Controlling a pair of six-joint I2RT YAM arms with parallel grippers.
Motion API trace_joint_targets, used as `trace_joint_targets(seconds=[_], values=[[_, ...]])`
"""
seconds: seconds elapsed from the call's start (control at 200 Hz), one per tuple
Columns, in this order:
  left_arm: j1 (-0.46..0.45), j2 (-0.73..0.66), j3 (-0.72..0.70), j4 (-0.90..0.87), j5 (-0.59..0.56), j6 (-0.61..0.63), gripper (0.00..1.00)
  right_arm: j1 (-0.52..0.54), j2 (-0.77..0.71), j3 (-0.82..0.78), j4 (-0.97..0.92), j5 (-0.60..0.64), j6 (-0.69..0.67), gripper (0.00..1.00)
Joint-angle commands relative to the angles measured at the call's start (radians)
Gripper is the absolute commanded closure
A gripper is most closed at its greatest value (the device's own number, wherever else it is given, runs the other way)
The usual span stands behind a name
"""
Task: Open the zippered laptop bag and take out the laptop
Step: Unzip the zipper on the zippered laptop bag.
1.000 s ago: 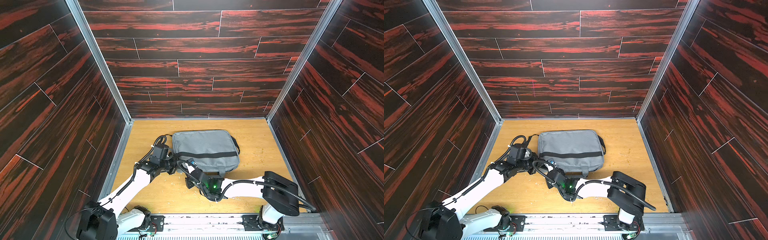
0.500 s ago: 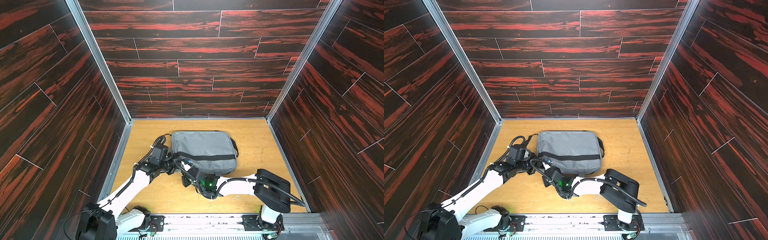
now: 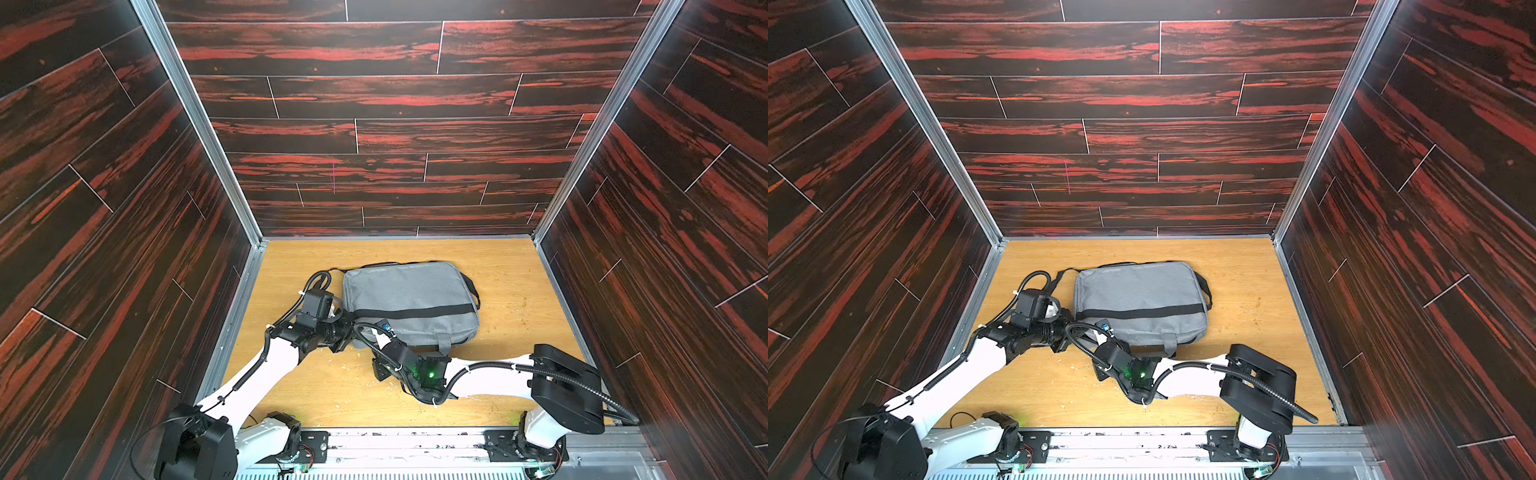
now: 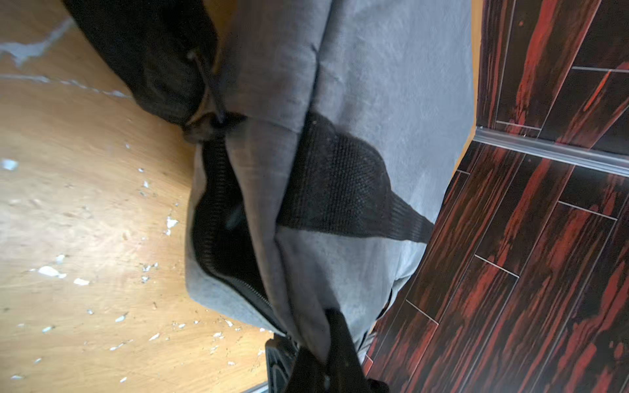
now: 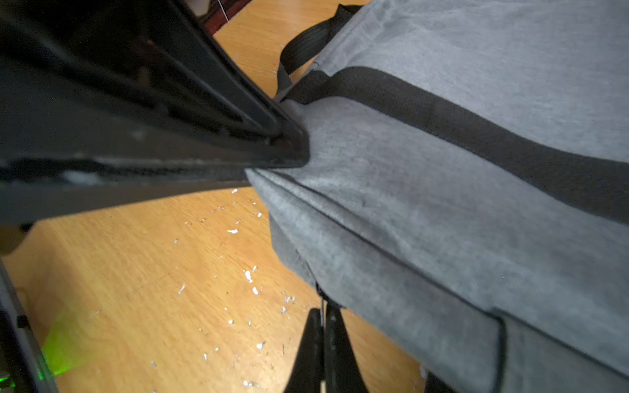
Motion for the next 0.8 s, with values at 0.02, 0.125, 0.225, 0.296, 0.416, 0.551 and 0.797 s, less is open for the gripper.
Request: trace_joint_targets(seconds=[0.02,0.125,0.225,0.296,0.416,0.551,0.797], values=[[0.04,-0.003,0.032,0.035,-0.011,0.029,1.0,-0.012,-0.037,-0.032,-0.193,0.109,0.067,1.0],[0.051,0.003,0.031,0.032,-0.005,0.037,1.0,-0.013,-0.055,-0.041,-0.238,0.119,0.104,1.0],[0.054,0.011,0.034,0.041,0.007,0.035,1.0,-0.012,-0.06,-0.043,-0.273,0.126,0.116,1.0],[0.054,0.013,0.031,0.044,0.008,0.032,1.0,-0.012,-0.062,-0.044,-0.286,0.131,0.121,1.0],[0.049,0.014,0.017,0.084,0.025,-0.001,1.0,-0.013,-0.056,-0.043,-0.252,0.097,0.094,1.0],[0.007,0.003,-0.01,0.142,0.024,-0.071,1.0,-0.013,-0.048,-0.068,-0.016,-0.038,-0.008,1.0],[-0.04,-0.035,-0.018,0.181,0.012,-0.148,1.0,-0.037,0.036,0.002,0.19,-0.225,0.047,0.95]])
